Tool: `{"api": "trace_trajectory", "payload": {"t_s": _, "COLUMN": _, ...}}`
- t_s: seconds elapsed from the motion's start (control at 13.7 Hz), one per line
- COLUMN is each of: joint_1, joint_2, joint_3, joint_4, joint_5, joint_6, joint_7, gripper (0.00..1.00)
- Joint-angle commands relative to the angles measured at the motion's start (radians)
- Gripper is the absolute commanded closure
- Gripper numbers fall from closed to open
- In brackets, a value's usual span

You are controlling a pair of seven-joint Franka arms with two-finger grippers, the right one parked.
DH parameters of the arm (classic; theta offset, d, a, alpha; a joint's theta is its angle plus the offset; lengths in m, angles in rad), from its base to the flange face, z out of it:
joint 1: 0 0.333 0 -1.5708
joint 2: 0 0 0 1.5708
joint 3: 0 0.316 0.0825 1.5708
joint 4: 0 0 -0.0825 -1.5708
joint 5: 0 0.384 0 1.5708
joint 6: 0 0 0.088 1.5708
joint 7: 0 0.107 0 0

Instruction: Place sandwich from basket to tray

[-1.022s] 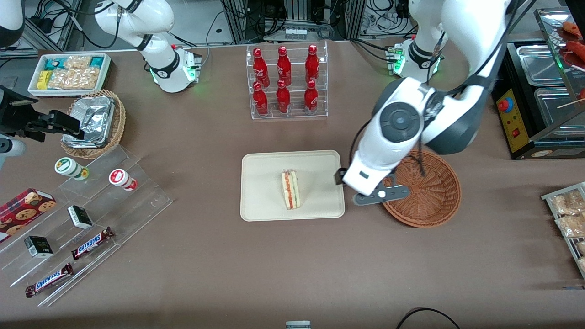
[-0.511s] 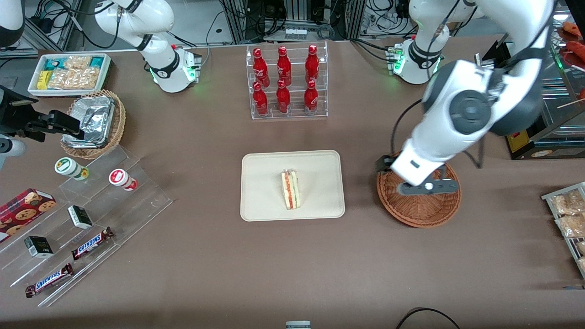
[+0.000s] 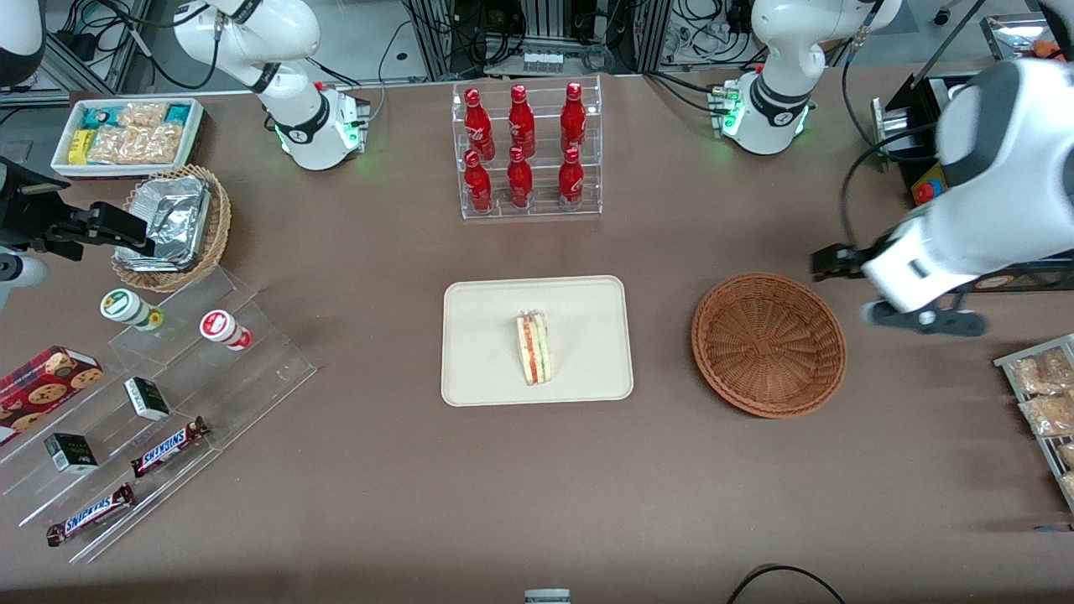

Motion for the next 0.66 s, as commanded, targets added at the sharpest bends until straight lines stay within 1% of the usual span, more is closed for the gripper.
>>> {"api": "trace_trajectory", "payload": {"t_s": 0.0, "joint_1": -0.022, "joint_2": -0.075, "joint_3": 0.074, "joint_4": -0.013, "joint_5": -0.020, "joint_6": -0.060, "joint_7": 0.035, "gripper": 0.00}}
{"api": "trace_trajectory", "payload": {"t_s": 0.15, "joint_1": -0.079, "joint_2": -0.114, "joint_3": 0.154, "joint_4": -0.014, "joint_5": -0.018, "joint_6": -0.069, "joint_7": 0.036, "gripper": 0.00}}
{"api": "trace_trajectory", "payload": {"t_s": 0.22, "joint_1": -0.080, "joint_2": -0.121, "joint_3": 0.163, "joint_4": -0.013, "joint_5": -0.018, "joint_6": -0.077, "joint_7": 0.037, "gripper": 0.00}}
{"api": "trace_trajectory", "payload": {"t_s": 0.58, "joint_1": -0.073, "joint_2": -0.149, "joint_3": 0.148, "joint_4": 0.001, "joint_5": -0.018, "joint_6": -0.095, "joint_7": 0.078, "gripper": 0.00}}
